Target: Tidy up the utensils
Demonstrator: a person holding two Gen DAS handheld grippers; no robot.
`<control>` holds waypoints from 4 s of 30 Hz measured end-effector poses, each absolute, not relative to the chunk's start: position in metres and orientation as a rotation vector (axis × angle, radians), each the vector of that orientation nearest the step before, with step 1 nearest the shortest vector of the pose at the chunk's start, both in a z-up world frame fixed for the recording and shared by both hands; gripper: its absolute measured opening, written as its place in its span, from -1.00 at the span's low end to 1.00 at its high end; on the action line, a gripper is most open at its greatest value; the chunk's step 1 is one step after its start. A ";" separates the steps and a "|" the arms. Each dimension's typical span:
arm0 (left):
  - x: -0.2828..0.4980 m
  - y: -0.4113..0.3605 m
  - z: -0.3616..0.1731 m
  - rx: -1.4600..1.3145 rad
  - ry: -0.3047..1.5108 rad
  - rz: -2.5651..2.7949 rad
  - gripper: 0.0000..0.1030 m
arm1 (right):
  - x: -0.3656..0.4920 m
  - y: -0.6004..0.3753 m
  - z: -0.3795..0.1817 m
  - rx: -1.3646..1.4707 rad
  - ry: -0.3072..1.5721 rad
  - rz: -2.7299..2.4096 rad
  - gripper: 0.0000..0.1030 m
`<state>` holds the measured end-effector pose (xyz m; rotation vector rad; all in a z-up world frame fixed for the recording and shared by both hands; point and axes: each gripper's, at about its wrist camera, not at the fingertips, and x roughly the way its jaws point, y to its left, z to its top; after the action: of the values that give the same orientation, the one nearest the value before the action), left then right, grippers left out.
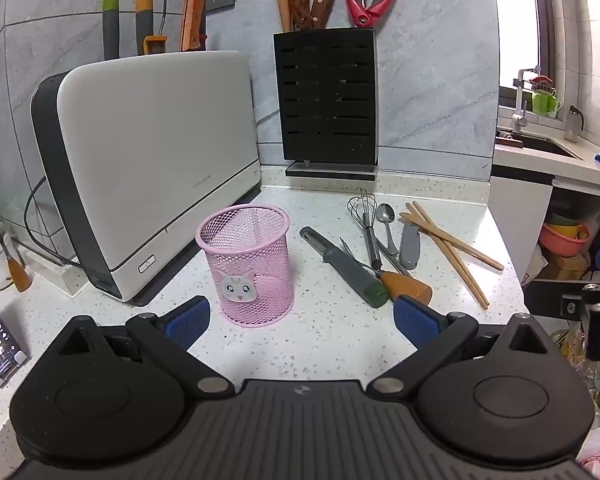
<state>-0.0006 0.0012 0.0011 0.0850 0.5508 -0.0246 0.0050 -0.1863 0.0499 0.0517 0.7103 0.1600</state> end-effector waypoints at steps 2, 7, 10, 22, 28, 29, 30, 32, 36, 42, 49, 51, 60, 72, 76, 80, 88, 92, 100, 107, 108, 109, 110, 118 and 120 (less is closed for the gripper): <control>-0.001 0.000 0.001 0.099 0.555 -0.018 1.00 | 0.005 -0.186 0.050 0.053 0.711 0.162 0.95; -0.001 -0.002 -0.002 0.097 0.552 -0.018 1.00 | 0.006 -0.185 0.050 0.048 0.716 0.164 0.95; -0.004 -0.003 -0.002 0.094 0.551 -0.018 1.00 | 0.005 -0.189 0.049 0.045 0.717 0.161 0.95; 0.000 -0.002 -0.004 0.088 0.566 -0.034 1.00 | 0.006 -0.188 0.048 0.055 0.732 0.139 0.95; 0.000 -0.003 -0.004 0.092 0.566 -0.038 1.00 | 0.006 -0.188 0.048 0.054 0.735 0.137 0.95; 0.001 -0.003 -0.004 0.093 0.566 -0.038 1.00 | 0.007 -0.188 0.048 0.055 0.736 0.137 0.95; 0.001 -0.003 -0.004 0.094 0.567 -0.039 1.00 | 0.007 -0.188 0.048 0.056 0.738 0.136 0.95; 0.001 -0.003 -0.004 0.094 0.567 -0.040 1.00 | 0.007 -0.189 0.047 0.056 0.739 0.135 0.95; 0.001 -0.004 -0.005 0.093 0.566 -0.039 1.00 | 0.008 -0.189 0.047 0.055 0.739 0.135 0.95; 0.001 -0.004 -0.005 0.093 0.566 -0.041 1.00 | 0.008 -0.189 0.047 0.055 0.739 0.136 0.95; 0.001 -0.004 -0.005 0.093 0.566 -0.042 1.00 | 0.007 -0.188 0.046 0.051 0.740 0.137 0.95; 0.001 -0.004 -0.005 0.093 0.565 -0.042 1.00 | 0.007 -0.188 0.046 0.048 0.741 0.138 0.95; 0.001 -0.004 -0.006 0.092 0.565 -0.042 1.00 | 0.008 -0.184 0.046 0.039 0.745 0.137 0.95; 0.000 -0.002 -0.008 0.087 0.572 -0.045 1.00 | 0.010 -0.183 0.047 0.035 0.752 0.137 0.95; 0.001 -0.001 -0.008 0.083 0.572 -0.044 1.00 | 0.010 -0.182 0.046 0.035 0.755 0.137 0.95; 0.003 0.000 -0.009 0.081 0.577 -0.041 1.00 | 0.011 -0.182 0.046 0.034 0.758 0.138 0.95; 0.005 0.002 -0.009 0.077 0.583 -0.047 1.00 | 0.014 -0.181 0.044 0.030 0.766 0.135 0.95; 0.006 0.003 -0.011 0.075 0.589 -0.044 1.00 | 0.016 -0.179 0.044 0.029 0.770 0.134 0.95; 0.017 0.011 -0.011 0.046 0.583 -0.068 1.00 | 0.024 -0.178 0.038 0.025 0.761 0.132 0.95; 0.045 0.032 -0.003 0.003 0.555 -0.046 1.00 | 0.043 -0.179 0.036 0.034 0.687 0.146 0.95; 0.049 0.035 -0.003 0.007 0.546 -0.037 1.00 | 0.047 -0.178 0.036 0.028 0.679 0.151 0.95; 0.053 0.037 -0.005 0.013 0.543 -0.029 1.00 | 0.050 -0.177 0.035 0.021 0.672 0.155 0.95; 0.059 0.040 -0.006 0.018 0.541 -0.024 1.00 | 0.054 -0.176 0.034 0.014 0.663 0.159 0.95; 0.088 0.050 -0.027 0.004 0.523 -0.057 1.00 | 0.087 -0.167 0.025 0.050 0.681 0.199 0.95; 0.093 0.051 -0.032 0.008 0.520 -0.060 1.00 | 0.093 -0.165 0.022 0.061 0.687 0.209 0.95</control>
<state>0.0930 0.0508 -0.0317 0.0082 0.5196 -0.0597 0.0929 -0.1646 0.0217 0.0608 0.6874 0.2093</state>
